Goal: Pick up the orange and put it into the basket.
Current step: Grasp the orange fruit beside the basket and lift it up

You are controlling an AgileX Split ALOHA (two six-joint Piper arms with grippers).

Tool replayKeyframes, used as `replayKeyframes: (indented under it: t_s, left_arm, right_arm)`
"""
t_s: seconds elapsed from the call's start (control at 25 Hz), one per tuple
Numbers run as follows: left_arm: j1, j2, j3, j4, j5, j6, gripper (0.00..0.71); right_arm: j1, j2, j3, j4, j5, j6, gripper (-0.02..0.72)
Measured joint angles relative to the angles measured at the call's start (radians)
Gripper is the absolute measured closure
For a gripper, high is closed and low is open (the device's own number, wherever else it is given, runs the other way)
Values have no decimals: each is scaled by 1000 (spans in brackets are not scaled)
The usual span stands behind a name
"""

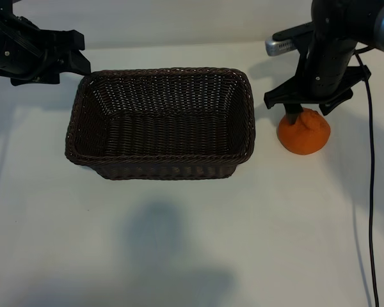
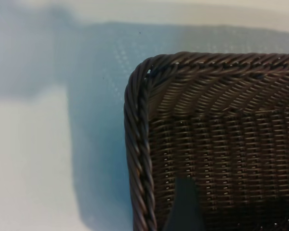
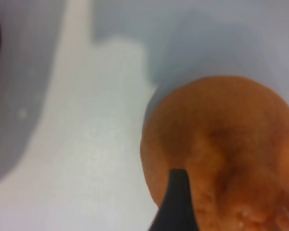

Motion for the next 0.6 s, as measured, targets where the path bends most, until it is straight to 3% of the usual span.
replayKeyframes:
  t_s: [0.2,0.28,0.48,0.6]
  left_arm:
    - [0,0,0,0,3,0,118]
    - [0,0,0,0,4,0,118]
    - [0,0,0,0,5,0,118]
    - [0,0,0,0,5,0,118]
  right_arm:
    - [0,24,0,1,-18,1,176]
    - [0,32,0,1,-16,1,253]
    - [0,39,-1,1,1,1,587]
    - [0,39,-1,1,4,1,620]
